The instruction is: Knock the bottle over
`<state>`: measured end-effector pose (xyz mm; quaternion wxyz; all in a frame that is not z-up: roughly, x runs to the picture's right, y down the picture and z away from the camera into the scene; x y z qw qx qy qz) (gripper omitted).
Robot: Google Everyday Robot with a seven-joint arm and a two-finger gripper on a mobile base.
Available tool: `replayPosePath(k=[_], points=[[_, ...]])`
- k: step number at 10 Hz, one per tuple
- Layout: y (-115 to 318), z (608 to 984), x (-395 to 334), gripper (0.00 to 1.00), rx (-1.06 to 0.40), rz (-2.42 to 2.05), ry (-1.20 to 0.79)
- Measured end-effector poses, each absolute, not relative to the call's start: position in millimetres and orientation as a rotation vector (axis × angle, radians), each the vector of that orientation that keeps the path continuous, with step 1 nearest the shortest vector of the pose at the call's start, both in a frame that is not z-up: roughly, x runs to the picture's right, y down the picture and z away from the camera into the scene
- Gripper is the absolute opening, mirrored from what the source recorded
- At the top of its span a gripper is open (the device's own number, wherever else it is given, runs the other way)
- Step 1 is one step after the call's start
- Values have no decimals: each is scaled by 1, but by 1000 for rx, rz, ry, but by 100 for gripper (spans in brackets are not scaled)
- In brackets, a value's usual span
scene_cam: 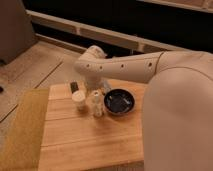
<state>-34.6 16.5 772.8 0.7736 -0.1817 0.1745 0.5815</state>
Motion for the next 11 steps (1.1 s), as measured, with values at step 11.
replayPosePath(k=[11], points=[[60,758,-93,65,-476,1332,435]])
